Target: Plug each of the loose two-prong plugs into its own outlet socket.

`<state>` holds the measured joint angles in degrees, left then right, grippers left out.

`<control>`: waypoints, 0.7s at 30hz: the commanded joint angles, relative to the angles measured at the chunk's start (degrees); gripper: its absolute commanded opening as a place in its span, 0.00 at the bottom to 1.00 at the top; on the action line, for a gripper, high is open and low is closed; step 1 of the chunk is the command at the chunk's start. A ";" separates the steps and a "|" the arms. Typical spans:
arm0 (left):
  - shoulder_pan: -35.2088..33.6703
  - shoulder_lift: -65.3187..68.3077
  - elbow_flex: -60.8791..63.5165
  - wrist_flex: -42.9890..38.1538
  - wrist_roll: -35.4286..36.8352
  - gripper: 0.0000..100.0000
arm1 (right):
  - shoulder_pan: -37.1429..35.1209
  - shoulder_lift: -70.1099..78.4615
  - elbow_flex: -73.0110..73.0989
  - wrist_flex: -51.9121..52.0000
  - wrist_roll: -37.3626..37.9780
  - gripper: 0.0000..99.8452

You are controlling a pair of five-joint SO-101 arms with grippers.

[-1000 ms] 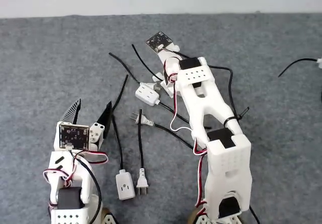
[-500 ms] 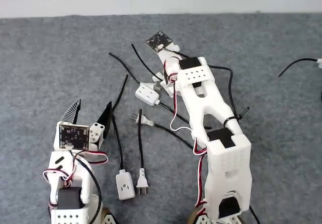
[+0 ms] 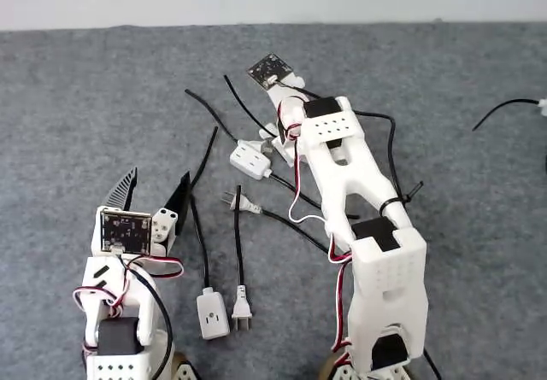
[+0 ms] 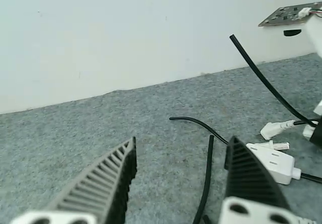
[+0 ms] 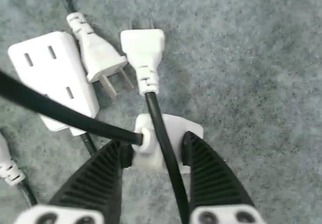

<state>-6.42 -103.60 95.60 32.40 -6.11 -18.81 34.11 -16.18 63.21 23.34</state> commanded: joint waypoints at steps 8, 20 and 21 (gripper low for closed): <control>0.26 -1.14 -0.66 -1.85 -1.23 0.28 | 0.48 3.38 -6.77 13.23 0.18 0.18; 0.26 -1.14 -0.75 -1.85 -1.23 0.28 | 1.45 4.18 -7.91 15.25 0.62 0.18; 0.26 -1.14 -0.66 -1.85 -1.23 0.28 | 1.45 4.53 -7.91 15.25 0.62 0.18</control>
<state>-6.42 -103.60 95.60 32.40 -6.11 -18.46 38.07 -24.09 77.54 23.43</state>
